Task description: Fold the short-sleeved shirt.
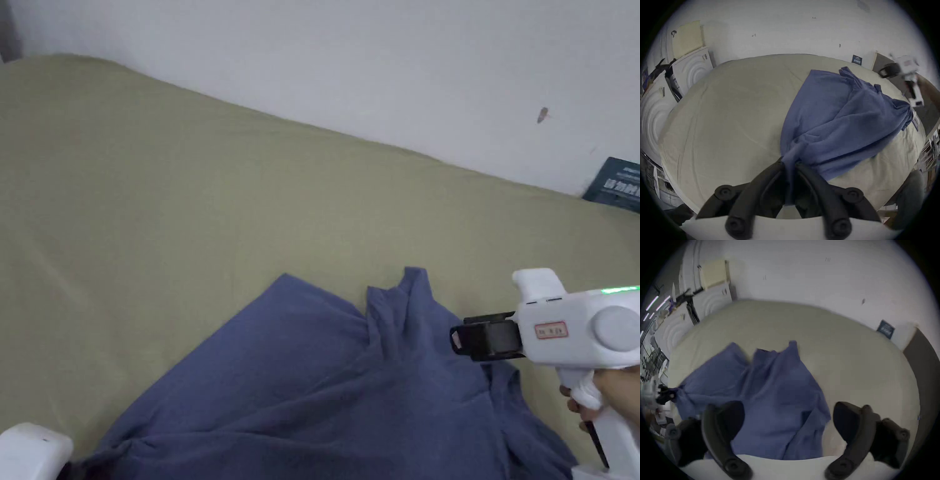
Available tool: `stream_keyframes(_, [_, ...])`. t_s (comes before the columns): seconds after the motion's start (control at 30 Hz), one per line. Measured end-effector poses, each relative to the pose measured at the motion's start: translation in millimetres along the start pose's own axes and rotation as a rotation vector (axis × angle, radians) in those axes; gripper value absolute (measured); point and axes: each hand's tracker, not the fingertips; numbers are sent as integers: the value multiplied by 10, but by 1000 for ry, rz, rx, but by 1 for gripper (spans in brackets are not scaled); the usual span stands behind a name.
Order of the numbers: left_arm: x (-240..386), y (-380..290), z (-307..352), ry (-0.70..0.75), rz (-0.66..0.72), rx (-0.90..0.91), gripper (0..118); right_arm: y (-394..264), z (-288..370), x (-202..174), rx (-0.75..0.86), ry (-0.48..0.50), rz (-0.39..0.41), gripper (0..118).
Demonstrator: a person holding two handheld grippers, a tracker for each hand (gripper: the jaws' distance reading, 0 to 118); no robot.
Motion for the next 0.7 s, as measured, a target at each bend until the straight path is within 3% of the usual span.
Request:
stream_keyframes(0.07, [-44, 8, -14, -9, 8, -4, 7, 169, -334, 104, -60, -20, -12, 101])
stream_keyframes(0.2, [-76, -12, -10, -29, 26, -23, 7, 225, -733, 274, -150, 53, -183, 82])
stream_keyframes(0.27, [-82, -13, -5, -36, 16, -29, 7, 190, -745, 284, -143, 55, -175, 80])
stream_keyframes(0.3, [-76, -15, -6, -37, 9, -31, 7, 182, -700, 268, -139, 50, -166, 74])
stream_keyframes(0.33, [-74, -15, -7, -38, 6, -32, 7, 171, -625, 222, -137, 37, -159, 59])
stream_keyframes(0.37, [-73, -17, -9, -39, 8, -30, 7, 173, -557, 195, -136, -12, -143, 13])
stream_keyframes(0.4, [-72, -21, -16, -43, 15, -29, 7, 163, -485, 165, -129, -28, -111, 0])
stream_keyframes(0.47, [-56, -20, -27, -48, 26, -28, 7, 217, -239, 93, -109, -48, -101, 0])
stream_keyframes(0.53, [-54, -2, -9, -42, 35, -31, 7, 243, 35, 39, -92, -6, -114, 0])
stream_keyframes(0.7, [-197, 203, 231, -82, 84, 96, 7, 264, 843, -71, 218, 21, -159, 0])
